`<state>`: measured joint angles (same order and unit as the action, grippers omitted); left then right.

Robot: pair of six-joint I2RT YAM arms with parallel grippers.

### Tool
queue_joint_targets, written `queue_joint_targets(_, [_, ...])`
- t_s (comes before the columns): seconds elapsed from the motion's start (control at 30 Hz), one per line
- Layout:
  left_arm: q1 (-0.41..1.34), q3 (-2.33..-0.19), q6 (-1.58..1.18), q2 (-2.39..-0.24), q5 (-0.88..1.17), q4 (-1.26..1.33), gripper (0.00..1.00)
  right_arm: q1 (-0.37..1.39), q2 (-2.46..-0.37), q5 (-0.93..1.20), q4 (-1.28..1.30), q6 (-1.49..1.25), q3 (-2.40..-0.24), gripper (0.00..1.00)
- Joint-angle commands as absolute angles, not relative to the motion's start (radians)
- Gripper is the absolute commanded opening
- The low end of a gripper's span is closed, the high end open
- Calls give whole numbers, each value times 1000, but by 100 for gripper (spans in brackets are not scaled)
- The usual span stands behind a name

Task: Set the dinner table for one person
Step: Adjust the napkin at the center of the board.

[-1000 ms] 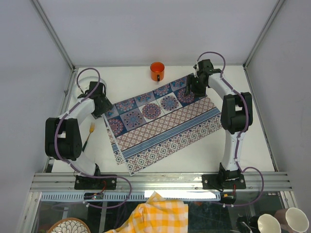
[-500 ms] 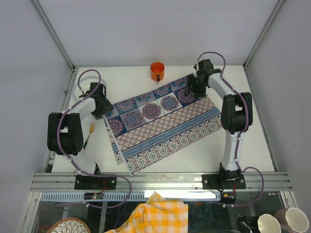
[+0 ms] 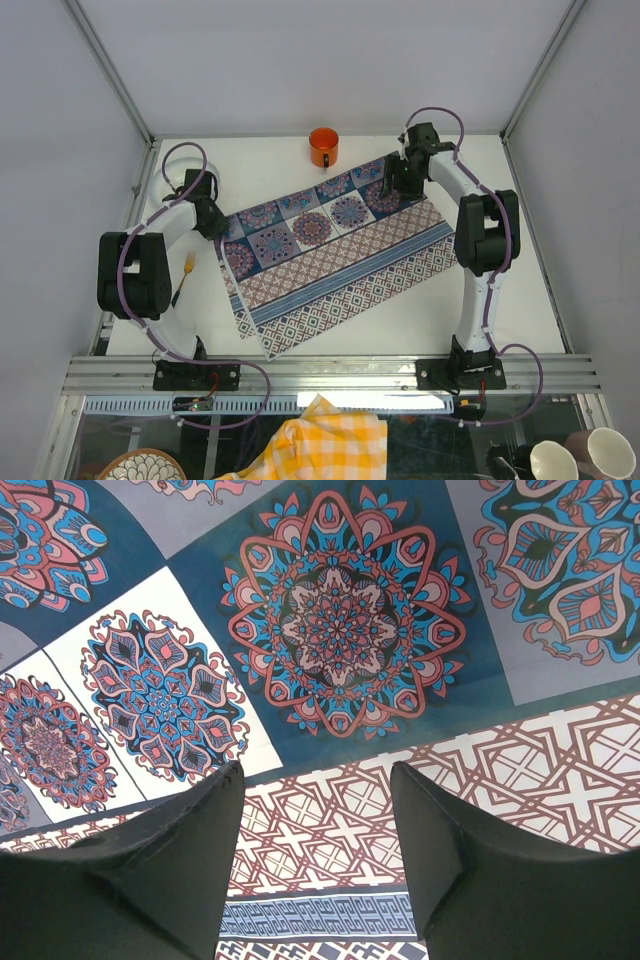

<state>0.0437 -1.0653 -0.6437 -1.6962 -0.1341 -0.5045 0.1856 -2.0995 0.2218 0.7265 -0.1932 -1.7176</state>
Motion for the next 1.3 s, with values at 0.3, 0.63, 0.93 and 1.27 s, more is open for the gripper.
queue_joint_targets(0.3, [35,-1117,-701,-1555,-80,-561,0,180,-2010,220,691,-202,-1685,62])
queue_joint_targets(0.63, [-7,-1247,-768,-1531,37,-555,0,180,-1980,220,692,-199,-1656,62])
queue_joint_targets(0.93, [-85,-1267,-816,-1656,70,-491,0,179,-1940,240,690,-202,-1615,62])
queue_joint_targets(1.27, [-129,-1271,-858,-1733,130,-363,0,180,-1924,236,696,-200,-1601,61])
